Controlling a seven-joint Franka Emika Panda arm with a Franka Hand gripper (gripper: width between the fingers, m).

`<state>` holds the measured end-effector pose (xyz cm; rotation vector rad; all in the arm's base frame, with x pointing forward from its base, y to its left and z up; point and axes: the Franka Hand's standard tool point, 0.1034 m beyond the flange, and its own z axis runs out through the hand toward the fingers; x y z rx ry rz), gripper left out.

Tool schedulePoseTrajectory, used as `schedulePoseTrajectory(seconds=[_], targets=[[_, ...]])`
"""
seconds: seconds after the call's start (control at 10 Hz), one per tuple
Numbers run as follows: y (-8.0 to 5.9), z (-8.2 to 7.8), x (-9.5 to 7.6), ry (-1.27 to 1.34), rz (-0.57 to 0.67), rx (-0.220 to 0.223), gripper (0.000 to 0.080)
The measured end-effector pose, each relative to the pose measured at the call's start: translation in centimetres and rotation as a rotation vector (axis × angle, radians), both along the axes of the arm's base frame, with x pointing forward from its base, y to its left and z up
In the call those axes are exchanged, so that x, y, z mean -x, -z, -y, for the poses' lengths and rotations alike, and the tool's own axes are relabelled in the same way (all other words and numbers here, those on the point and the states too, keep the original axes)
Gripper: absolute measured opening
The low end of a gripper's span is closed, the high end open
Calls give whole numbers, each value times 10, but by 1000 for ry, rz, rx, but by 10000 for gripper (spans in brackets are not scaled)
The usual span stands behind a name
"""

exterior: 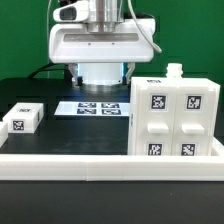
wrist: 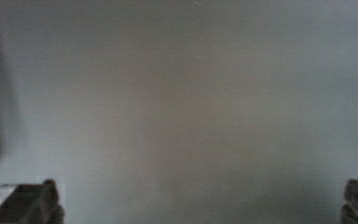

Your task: Assemble cabinet

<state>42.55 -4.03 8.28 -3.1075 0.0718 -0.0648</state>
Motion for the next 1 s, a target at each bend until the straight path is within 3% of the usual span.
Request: schedulePoseTrajectory(seconds=[0.2, 0.6, 1.0], targets=[[6, 28, 9, 26, 3, 16, 797], [4, 58, 11, -12, 7, 25, 797], [12, 119, 25, -113, 1, 39, 797]])
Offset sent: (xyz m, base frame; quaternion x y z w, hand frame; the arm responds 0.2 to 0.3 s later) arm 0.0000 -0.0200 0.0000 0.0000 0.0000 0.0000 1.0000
